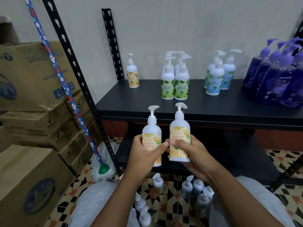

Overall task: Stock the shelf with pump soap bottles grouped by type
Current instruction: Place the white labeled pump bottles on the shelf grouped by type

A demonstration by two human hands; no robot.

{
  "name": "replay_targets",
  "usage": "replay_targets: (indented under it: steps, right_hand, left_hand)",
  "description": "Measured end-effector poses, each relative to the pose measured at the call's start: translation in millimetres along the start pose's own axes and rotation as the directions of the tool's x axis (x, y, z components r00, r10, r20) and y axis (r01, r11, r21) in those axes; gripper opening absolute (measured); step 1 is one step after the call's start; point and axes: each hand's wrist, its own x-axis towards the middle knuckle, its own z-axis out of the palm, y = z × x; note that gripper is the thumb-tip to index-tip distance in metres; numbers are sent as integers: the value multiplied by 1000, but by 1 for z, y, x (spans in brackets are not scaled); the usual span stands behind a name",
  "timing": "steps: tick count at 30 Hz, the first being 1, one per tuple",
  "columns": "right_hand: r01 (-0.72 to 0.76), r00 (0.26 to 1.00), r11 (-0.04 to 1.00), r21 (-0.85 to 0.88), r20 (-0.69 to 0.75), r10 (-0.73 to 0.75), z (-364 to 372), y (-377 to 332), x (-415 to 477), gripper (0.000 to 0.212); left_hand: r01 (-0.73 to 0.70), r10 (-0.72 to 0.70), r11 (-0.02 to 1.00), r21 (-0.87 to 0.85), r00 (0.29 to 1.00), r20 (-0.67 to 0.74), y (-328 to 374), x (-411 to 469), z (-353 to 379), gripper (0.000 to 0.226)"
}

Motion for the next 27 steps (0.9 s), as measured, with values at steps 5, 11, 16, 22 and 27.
replay_targets:
  steps: [5,11,16,22,27]
  right_hand:
    - [38,999,999,38,12,-39,2,-1,-1,51]
    - [37,998,997,-69,-45,-40,14,-6,5,25]
    - [76,997,989,-125,25,-73,34,-16,24,43]
    - [187,982,959,-215,47,-181,72,-45,76,58]
    - [276,957,907,-318,3,-290,96,-65,134,54]
  left_hand:
    - [66,-67,996,-57,998,-17,-2,4,-2,32]
    - [-10,3,992,-125,998,-59,3,8,-9,28]
    - [-48,31,978,-204,996,-87,20,29,-23,30]
    - [-127,98,975,-182,982,-159,41,76,-54,51]
    - [-198,152,953,-229,967,-202,53,128,-76,58]
